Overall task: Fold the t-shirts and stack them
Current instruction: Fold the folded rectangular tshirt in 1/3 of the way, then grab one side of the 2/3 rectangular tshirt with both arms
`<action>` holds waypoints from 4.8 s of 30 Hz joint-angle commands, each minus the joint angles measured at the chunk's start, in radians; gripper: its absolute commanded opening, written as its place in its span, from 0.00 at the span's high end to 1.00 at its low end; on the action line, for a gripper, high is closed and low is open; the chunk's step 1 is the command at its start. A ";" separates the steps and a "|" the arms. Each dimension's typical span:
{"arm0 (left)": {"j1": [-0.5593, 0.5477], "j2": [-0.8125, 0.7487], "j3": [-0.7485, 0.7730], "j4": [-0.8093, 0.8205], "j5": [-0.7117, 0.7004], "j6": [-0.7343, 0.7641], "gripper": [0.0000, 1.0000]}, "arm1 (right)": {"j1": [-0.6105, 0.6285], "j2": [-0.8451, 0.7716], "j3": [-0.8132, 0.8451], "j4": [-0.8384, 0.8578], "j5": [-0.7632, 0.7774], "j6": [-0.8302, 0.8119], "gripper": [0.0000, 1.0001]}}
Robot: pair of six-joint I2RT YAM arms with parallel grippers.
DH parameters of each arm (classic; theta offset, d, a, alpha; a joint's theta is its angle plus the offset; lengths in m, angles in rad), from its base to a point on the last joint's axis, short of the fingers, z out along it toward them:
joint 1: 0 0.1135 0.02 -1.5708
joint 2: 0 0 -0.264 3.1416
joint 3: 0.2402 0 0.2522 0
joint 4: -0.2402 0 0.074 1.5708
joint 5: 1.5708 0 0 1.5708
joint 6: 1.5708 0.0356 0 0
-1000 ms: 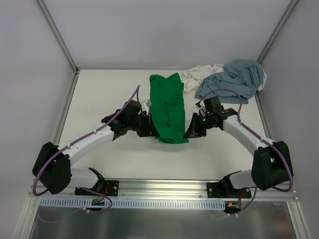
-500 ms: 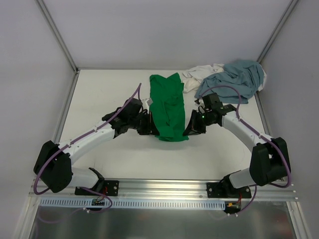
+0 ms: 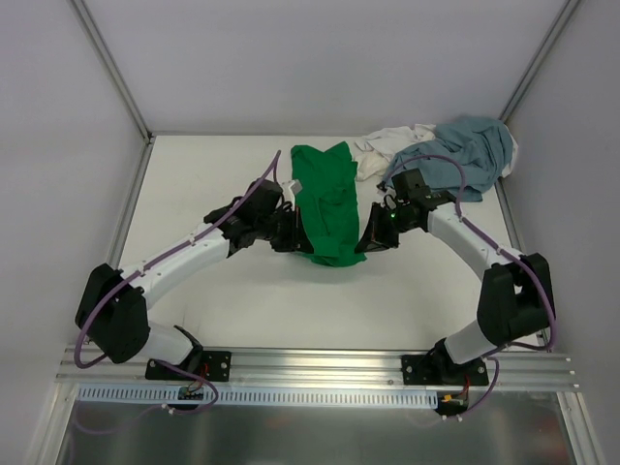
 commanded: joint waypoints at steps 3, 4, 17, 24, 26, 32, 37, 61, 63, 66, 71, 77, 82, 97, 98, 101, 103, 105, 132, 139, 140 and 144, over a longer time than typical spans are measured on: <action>0.026 0.031 0.065 -0.021 -0.035 0.034 1.00 | -0.013 0.033 0.075 -0.022 0.000 -0.021 1.00; 0.032 0.045 0.070 -0.021 -0.047 0.034 1.00 | -0.014 0.050 0.093 -0.020 0.000 -0.021 0.99; 0.115 0.259 0.240 -0.050 -0.066 0.134 1.00 | -0.033 0.291 0.327 -0.025 -0.012 -0.033 0.99; 0.161 0.283 0.228 0.072 -0.223 0.169 0.01 | -0.050 0.490 0.564 0.069 -0.006 -0.041 0.47; 0.163 0.247 0.177 0.120 -0.256 0.180 0.01 | -0.057 0.519 0.609 0.076 -0.014 -0.039 0.42; 0.163 0.175 0.090 0.192 -0.296 0.177 0.01 | -0.128 0.544 0.695 0.081 -0.043 -0.045 0.29; 0.158 0.100 0.048 0.174 -0.297 0.168 0.01 | -0.206 0.520 0.707 0.076 -0.069 -0.039 0.01; 0.169 0.062 -0.252 0.276 0.210 0.071 0.03 | -0.202 -0.037 -0.144 0.210 -0.054 -0.064 0.01; 0.172 0.074 -0.274 0.328 0.213 0.069 0.03 | -0.200 -0.011 -0.149 0.219 -0.055 -0.062 0.00; 0.190 0.103 -0.288 0.367 0.219 0.071 0.03 | -0.197 0.013 -0.149 0.230 -0.060 -0.062 0.00; 0.213 0.155 -0.274 0.391 0.227 0.097 0.04 | -0.179 0.076 -0.150 0.260 -0.072 -0.047 0.01; 0.239 0.220 -0.207 0.322 0.216 0.174 0.05 | -0.136 0.134 -0.138 0.288 -0.074 -0.022 0.01; 0.250 0.267 -0.177 0.312 0.209 0.200 0.05 | -0.116 0.167 -0.115 0.294 -0.075 -0.013 0.02; 0.270 0.367 -0.082 0.304 0.213 0.218 0.06 | -0.088 0.272 -0.032 0.314 -0.086 0.010 0.03; 0.273 0.370 -0.079 0.302 0.216 0.218 0.06 | -0.085 0.277 -0.025 0.320 -0.087 0.013 0.03; 0.278 0.385 -0.070 0.304 0.221 0.214 0.06 | -0.082 0.299 -0.011 0.331 -0.090 0.021 0.04; 0.278 0.395 -0.062 0.304 0.226 0.209 0.07 | -0.079 0.309 -0.005 0.334 -0.092 0.024 0.04; 0.278 0.402 -0.062 0.310 0.229 0.203 0.07 | -0.076 0.322 0.006 0.335 -0.097 0.028 0.04; 0.279 0.416 -0.125 0.327 0.272 0.146 0.10 | -0.062 0.361 -0.017 0.420 -0.135 0.084 0.43; 0.276 0.422 -0.124 0.341 0.284 0.126 0.10 | -0.059 0.357 -0.032 0.420 -0.136 0.087 0.42; 0.276 0.425 -0.124 0.342 0.287 0.125 0.10 | -0.059 0.354 -0.035 0.421 -0.136 0.087 0.42; 0.275 0.434 -0.130 0.368 0.311 0.106 0.19 | -0.059 0.352 -0.048 0.429 -0.135 0.091 0.46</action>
